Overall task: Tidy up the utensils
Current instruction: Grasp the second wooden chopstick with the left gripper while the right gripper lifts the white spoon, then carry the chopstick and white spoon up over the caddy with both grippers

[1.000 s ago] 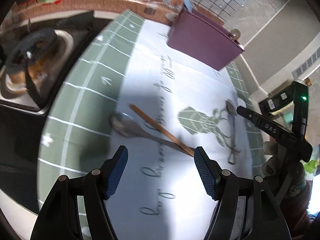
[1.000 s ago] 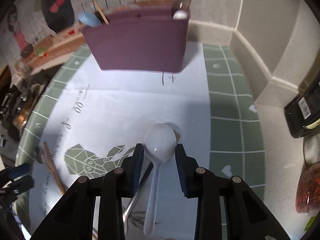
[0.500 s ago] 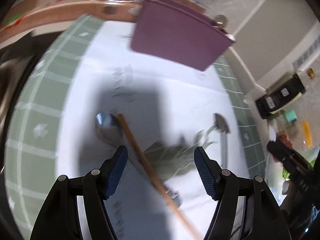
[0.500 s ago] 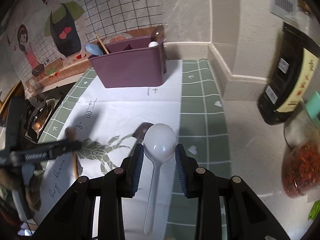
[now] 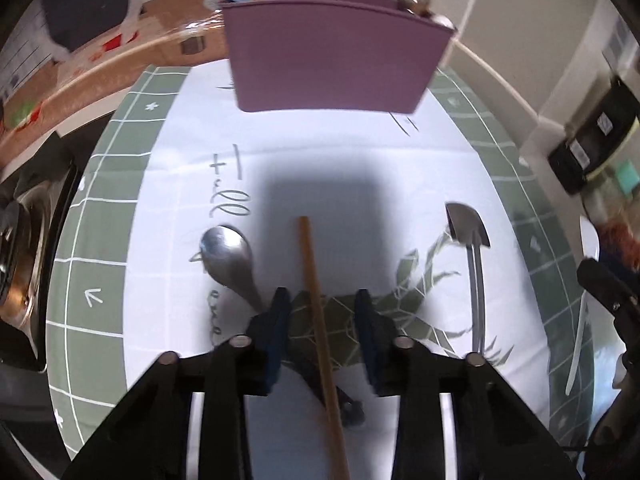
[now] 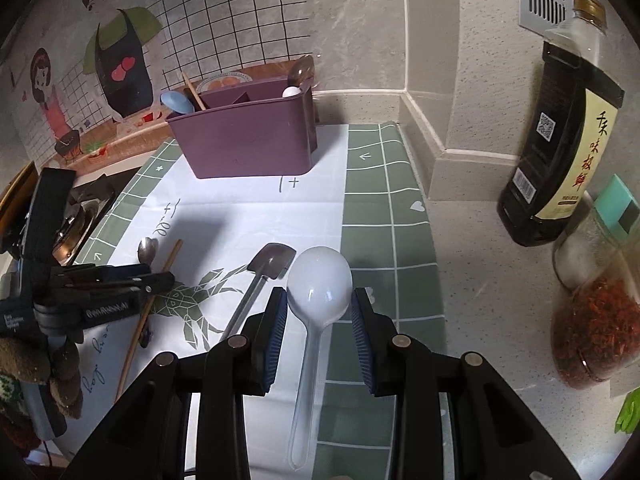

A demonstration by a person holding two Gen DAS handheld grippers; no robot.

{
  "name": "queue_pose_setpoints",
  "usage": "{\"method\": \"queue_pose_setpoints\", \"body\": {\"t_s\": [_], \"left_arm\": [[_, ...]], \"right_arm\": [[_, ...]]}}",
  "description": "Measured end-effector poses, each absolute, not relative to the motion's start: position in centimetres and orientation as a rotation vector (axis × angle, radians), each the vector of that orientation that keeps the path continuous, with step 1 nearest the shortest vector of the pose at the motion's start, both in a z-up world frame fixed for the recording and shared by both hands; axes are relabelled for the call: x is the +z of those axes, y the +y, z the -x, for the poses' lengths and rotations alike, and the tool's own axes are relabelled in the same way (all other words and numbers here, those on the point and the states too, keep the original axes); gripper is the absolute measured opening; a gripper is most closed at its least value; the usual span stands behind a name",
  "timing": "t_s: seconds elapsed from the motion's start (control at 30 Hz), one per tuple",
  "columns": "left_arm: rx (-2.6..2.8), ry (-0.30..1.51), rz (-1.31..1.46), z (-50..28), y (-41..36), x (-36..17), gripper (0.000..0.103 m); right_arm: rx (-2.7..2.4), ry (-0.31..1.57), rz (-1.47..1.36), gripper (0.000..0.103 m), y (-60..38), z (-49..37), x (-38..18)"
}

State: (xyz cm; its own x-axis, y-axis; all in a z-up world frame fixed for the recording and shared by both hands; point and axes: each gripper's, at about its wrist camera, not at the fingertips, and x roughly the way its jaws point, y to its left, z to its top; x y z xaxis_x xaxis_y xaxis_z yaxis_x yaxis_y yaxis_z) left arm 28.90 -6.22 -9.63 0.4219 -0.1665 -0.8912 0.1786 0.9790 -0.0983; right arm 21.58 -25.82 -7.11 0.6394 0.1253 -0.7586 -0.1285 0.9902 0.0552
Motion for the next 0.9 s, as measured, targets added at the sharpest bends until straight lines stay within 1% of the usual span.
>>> {"method": "queue_pose_setpoints", "body": {"t_s": [0.33,0.37,0.4,0.43,0.53,0.63,0.9], "left_arm": [[-0.221,1.137,-0.061,-28.6,-6.8,-9.7,0.027],[-0.227,1.137,-0.053,-28.6,-6.7,-9.7,0.023],[-0.232,1.131,-0.042,-28.5,-6.4,-9.6,0.006],[-0.238,1.13,-0.032,-28.5,-6.1,-9.6,0.005],[-0.28,1.112,0.062,-27.6,-4.9,-9.1,0.006],[-0.314,1.047,0.135,-25.9,-3.8,-7.4,0.006],[-0.333,0.798,0.206,-21.8,-2.0,-1.0,0.006]], "right_arm": [[0.146,0.845,0.004,0.03,-26.3,-21.0,-6.9],[0.146,0.842,0.005,0.03,-26.3,-20.9,-6.8],[0.149,0.84,0.004,0.03,-26.3,-20.9,-6.8],[0.154,0.838,-0.002,0.03,-26.3,-20.9,-6.7],[0.176,0.832,-0.033,0.03,-26.5,-20.7,-6.2],[0.213,0.819,-0.068,0.03,-26.9,-20.5,-5.2],[0.255,0.783,-0.083,0.03,-26.6,-20.7,-3.4]]}}
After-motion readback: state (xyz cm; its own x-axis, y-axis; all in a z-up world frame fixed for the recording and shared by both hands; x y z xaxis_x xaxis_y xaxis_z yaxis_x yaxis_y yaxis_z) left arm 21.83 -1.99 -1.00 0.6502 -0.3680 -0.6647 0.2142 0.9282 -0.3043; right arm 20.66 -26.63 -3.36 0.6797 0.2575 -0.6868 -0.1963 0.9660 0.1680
